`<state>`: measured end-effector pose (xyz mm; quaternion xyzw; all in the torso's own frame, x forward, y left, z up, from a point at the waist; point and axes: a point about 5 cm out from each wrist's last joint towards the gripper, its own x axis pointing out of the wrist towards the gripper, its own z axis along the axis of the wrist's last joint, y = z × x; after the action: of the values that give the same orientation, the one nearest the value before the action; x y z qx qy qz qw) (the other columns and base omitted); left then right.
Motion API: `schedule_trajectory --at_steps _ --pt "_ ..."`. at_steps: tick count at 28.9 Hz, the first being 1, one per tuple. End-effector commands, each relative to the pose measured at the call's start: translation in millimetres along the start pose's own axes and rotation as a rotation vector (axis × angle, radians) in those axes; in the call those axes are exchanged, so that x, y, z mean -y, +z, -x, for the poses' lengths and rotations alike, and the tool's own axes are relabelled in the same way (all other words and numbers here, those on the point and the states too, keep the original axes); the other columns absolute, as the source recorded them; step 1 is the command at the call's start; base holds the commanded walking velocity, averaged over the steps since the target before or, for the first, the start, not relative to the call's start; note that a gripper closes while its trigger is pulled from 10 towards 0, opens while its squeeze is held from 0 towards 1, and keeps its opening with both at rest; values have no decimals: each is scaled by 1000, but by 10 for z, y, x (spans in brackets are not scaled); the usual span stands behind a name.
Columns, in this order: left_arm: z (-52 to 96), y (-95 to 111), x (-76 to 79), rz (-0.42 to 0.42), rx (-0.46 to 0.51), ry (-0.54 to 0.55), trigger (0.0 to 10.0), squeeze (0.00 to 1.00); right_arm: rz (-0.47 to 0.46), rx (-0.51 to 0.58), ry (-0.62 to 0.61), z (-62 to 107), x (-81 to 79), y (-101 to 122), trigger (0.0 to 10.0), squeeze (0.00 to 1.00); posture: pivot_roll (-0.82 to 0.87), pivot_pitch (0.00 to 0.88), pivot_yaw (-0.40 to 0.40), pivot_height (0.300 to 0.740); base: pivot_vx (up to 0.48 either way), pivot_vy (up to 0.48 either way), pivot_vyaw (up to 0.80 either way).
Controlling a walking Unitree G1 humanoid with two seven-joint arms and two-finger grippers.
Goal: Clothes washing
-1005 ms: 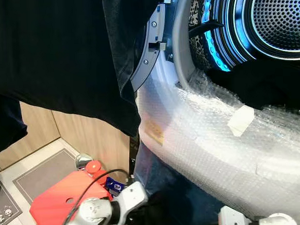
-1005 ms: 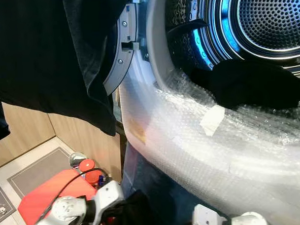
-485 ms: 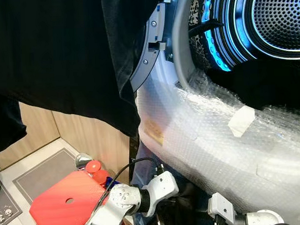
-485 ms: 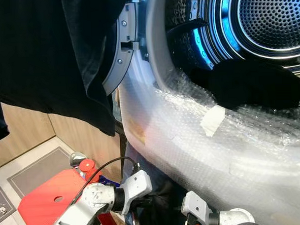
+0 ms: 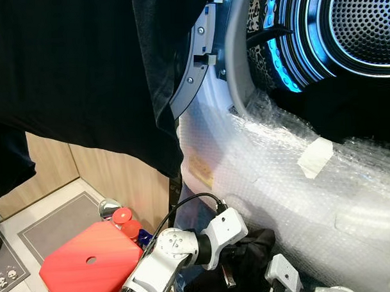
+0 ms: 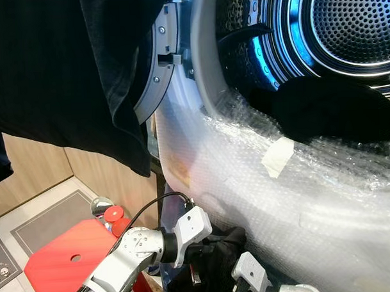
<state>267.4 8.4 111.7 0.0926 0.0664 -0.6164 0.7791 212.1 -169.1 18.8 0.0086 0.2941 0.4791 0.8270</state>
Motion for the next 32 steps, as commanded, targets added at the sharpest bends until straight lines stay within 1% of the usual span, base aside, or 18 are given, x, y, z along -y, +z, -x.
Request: schedule_trajectory --at_steps 1,5,6,8,11,13,14,15,17,19,20,22,25,27,28,29,30,32 --pt "-55 162 16 -42 49 -19 0 0 -49 17 -71 45 69 -24 10000 0 68 0 -79 740 0 0 0" --pt "-60 173 34 -48 49 -21 0 0 -171 96 -129 18 69 -55 10000 0 67 0 -79 740 0 0 0" --pt "-60 180 44 -47 53 -22 0 0 -242 146 -151 11 59 -70 10000 0 66 0 -80 740 0 0 0" --pt "-60 185 45 -45 56 -18 0 0 -299 190 -151 6 18 -79 10000 0 65 0 -79 740 0 0 0" --pt "-54 199 19 -51 64 2 0 0 -321 194 -145 -2 -47 -126 10000 0 61 0 -79 740 0 0 0" --pt "-47 234 -17 -72 76 29 0 0 -316 148 -160 -24 -63 -208 10000 0 56 0 -77 740 0 0 0" --pt "-47 234 -17 -72 76 29 0 0 -316 148 -160 -24 -63 -208 10000 0 56 0 -77 740 0 0 0" --pt "-44 277 -20 -80 88 35 0 0 -307 119 -188 -35 -52 -248 10000 0 57 0 -77 740 0 0 0" --pt "-44 369 -19 -91 126 50 0 0 -335 122 -224 -54 -33 -263 10000 0 61 0 -79 740 0 0 0" --pt "-65 423 46 -99 144 42 0 0 -359 133 -245 -104 -46 -265 10000 0 58 0 -80 740 0 0 0" --pt "-65 423 46 -99 144 42 0 0 -359 133 -245 -104 -46 -265 10000 0 58 0 -80 740 0 0 0" --pt "-87 447 100 -89 162 32 0 0 -369 154 -226 -127 -84 -245 10000 0 60 0 -81 740 0 0 0" --pt "-110 458 150 -83 172 25 0 0 -419 191 -214 -148 -101 -239 10000 0 60 0 -81 740 0 0 0" --pt "-128 451 175 -82 173 22 0 0 -456 187 -219 -180 -89 -256 10000 0 58 0 -82 740 0 0 0" --pt "-147 439 195 -77 171 18 0 0 -493 167 -261 -228 -40 -282 10000 0 58 0 -82 740 0 0 0" --pt "-147 439 195 -77 171 18 0 0 -493 167 -261 -228 -40 -282 10000 0 58 0 -82 740 0 0 0" --pt "-157 443 201 -80 166 16 0 0 -548 236 -255 -256 -12 -191 10000 0 67 0 -85 740 0 0 0" --pt "-158 452 194 -82 165 18 0 0 -582 297 -238 -256 0 -111 10000 0 71 0 -88 740 0 0 0"
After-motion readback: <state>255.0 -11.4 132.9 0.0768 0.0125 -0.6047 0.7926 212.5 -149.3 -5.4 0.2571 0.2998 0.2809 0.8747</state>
